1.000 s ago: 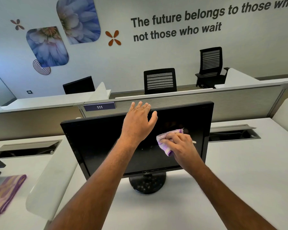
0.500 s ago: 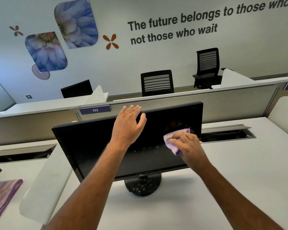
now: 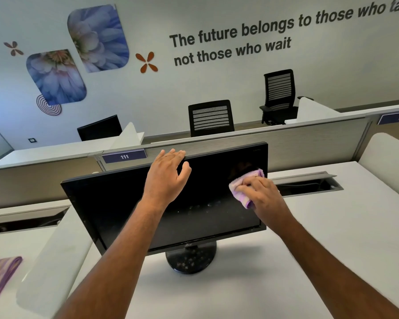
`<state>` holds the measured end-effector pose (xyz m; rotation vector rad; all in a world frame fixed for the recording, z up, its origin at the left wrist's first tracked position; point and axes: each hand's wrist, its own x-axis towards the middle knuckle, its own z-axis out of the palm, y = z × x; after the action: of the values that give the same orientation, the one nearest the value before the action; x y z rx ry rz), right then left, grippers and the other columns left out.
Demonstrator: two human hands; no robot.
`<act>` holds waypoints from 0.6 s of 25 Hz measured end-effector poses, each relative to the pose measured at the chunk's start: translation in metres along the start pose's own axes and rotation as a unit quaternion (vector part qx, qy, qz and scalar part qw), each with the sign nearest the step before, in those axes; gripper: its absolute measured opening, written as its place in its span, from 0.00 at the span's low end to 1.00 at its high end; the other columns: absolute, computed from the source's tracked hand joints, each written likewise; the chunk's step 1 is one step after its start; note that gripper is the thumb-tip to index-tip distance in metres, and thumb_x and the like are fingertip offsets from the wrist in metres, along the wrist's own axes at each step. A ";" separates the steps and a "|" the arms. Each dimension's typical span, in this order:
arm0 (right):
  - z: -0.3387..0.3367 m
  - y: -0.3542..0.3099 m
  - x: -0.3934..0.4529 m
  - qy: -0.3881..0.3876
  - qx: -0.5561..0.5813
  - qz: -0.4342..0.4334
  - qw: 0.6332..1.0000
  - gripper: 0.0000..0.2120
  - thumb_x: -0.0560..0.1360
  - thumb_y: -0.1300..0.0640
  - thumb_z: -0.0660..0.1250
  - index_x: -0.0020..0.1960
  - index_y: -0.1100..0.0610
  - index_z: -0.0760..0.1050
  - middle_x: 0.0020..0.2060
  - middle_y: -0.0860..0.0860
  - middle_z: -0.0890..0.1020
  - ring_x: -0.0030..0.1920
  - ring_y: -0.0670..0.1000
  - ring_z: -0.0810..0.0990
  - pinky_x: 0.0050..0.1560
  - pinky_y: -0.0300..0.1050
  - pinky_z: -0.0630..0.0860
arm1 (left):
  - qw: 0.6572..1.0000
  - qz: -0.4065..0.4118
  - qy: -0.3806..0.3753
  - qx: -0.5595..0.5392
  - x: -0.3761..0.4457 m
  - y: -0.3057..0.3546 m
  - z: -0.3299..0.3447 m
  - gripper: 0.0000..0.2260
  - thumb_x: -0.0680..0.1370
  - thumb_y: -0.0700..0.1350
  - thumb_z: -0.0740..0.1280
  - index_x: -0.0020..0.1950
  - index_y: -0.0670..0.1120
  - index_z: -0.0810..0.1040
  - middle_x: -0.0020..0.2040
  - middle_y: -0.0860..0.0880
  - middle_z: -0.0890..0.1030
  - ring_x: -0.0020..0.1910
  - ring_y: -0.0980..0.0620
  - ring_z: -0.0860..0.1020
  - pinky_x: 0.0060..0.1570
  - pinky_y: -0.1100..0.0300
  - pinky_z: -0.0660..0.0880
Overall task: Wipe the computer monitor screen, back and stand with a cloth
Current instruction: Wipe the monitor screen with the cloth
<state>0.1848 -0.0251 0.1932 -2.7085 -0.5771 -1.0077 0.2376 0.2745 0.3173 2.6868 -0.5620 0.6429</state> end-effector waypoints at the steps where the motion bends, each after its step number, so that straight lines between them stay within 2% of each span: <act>1: 0.001 0.003 -0.008 -0.018 -0.003 -0.007 1.000 0.26 0.67 0.62 0.81 0.63 0.52 0.81 0.59 0.51 0.80 0.59 0.55 0.77 0.62 0.51 0.75 | 1.000 0.002 0.000 0.000 0.000 0.001 0.000 0.29 0.82 0.57 0.50 0.76 0.45 0.75 0.74 0.48 0.78 0.78 0.53 0.69 0.82 0.57 0.53; 4: -0.004 0.009 -0.012 -0.025 0.000 -0.018 1.000 0.24 0.65 0.63 0.82 0.60 0.53 0.82 0.57 0.52 0.81 0.57 0.54 0.77 0.59 0.51 0.77 | 1.000 0.000 0.004 -0.003 0.001 0.003 0.000 0.30 0.82 0.58 0.50 0.76 0.45 0.76 0.73 0.48 0.78 0.77 0.54 0.70 0.82 0.58 0.53; 7: -0.021 0.009 0.018 0.030 0.012 0.032 0.999 0.19 0.71 0.63 0.74 0.62 0.54 0.81 0.60 0.53 0.78 0.59 0.55 0.76 0.61 0.51 0.76 | 1.000 -0.002 0.005 -0.007 0.001 0.001 -0.001 0.30 0.81 0.58 0.50 0.75 0.45 0.76 0.73 0.48 0.78 0.77 0.54 0.70 0.80 0.60 0.52; 10: -0.029 0.003 0.038 0.059 0.002 0.081 0.995 0.20 0.74 0.60 0.68 0.65 0.54 0.80 0.64 0.54 0.77 0.64 0.57 0.75 0.66 0.53 0.73 | 1.000 -0.002 0.006 -0.011 0.000 -0.001 0.000 0.29 0.82 0.57 0.51 0.75 0.45 0.76 0.73 0.48 0.79 0.77 0.54 0.70 0.80 0.60 0.52; 15: 0.005 0.006 -0.012 0.022 0.004 0.069 0.997 0.21 0.71 0.63 0.75 0.63 0.53 0.80 0.63 0.52 0.79 0.62 0.57 0.78 0.63 0.53 0.74 | 1.000 0.001 -0.002 -0.012 0.004 -0.002 0.002 0.27 0.82 0.56 0.53 0.75 0.45 0.76 0.73 0.49 0.78 0.76 0.54 0.71 0.82 0.55 0.56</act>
<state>0.1826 -0.0325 0.1811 -2.6696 -0.3808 -1.0230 0.2427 0.2743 0.3173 2.6657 -0.5698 0.6280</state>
